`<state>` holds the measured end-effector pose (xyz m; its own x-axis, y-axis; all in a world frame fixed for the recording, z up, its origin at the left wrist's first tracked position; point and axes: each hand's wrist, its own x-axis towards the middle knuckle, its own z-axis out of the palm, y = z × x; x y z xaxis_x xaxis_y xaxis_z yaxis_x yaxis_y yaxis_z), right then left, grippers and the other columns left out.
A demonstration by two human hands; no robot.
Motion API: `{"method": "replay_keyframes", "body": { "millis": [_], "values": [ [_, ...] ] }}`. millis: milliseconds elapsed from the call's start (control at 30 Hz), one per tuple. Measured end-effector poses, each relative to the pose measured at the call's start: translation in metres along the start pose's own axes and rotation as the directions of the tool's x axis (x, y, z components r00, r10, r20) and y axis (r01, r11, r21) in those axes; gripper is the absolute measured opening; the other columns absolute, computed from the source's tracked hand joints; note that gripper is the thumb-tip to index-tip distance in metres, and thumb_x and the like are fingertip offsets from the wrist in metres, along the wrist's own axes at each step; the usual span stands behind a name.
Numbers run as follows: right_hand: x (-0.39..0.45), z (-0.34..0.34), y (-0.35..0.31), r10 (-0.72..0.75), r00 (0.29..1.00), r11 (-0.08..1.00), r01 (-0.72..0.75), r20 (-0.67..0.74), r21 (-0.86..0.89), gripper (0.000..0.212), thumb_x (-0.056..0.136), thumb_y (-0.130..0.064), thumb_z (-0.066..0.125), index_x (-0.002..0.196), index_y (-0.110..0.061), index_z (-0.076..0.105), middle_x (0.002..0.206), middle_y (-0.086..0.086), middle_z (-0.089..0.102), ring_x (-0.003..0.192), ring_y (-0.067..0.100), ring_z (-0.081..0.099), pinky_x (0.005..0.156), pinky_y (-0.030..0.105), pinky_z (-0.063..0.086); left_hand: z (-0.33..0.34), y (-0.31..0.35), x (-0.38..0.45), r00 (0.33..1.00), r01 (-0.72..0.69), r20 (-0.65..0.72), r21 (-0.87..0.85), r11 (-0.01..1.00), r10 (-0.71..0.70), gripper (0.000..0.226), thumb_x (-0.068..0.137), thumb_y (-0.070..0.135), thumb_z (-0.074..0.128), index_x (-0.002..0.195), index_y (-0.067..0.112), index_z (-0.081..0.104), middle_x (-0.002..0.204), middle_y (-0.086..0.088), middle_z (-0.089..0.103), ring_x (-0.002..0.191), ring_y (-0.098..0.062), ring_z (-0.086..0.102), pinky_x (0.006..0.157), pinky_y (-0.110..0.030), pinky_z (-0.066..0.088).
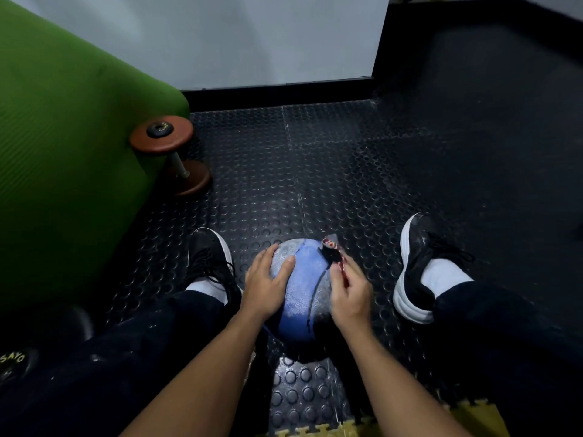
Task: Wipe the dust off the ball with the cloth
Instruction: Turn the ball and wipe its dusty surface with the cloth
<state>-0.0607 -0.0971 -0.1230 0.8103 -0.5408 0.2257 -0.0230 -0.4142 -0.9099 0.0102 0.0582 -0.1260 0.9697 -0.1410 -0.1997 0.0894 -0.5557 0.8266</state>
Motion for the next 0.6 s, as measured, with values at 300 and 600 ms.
{"method": "replay_keyframes", "body": {
  "millis": [300,600],
  "values": [
    [0.033,-0.003,0.010,0.452,0.888,0.880,-0.459,-0.079,-0.125,0.029,0.096,-0.028,0.052,0.077,-0.009,0.065,0.089,0.015,0.070,0.085,0.032,0.061,0.069,0.031,0.035,0.008,0.008,-0.008,1.000,0.002,-0.005,0.028,1.000,-0.002,0.085,0.078,0.083,0.040,0.151,0.041,0.039,0.163,0.004,0.032,0.151,-0.020,0.024,0.122,-0.043,0.021],
    [-0.020,0.001,0.028,0.149,0.964,0.982,-0.171,-0.220,-0.085,0.054,0.090,-0.044,0.041,0.101,0.000,0.071,0.101,0.016,0.071,0.093,0.030,0.066,0.077,0.029,0.045,0.003,0.005,-0.007,1.000,0.009,-0.016,0.005,1.000,-0.009,0.079,0.083,0.080,0.044,0.152,0.041,0.039,0.163,0.003,0.033,0.151,-0.019,0.027,0.123,-0.042,0.021]
  ]
}}
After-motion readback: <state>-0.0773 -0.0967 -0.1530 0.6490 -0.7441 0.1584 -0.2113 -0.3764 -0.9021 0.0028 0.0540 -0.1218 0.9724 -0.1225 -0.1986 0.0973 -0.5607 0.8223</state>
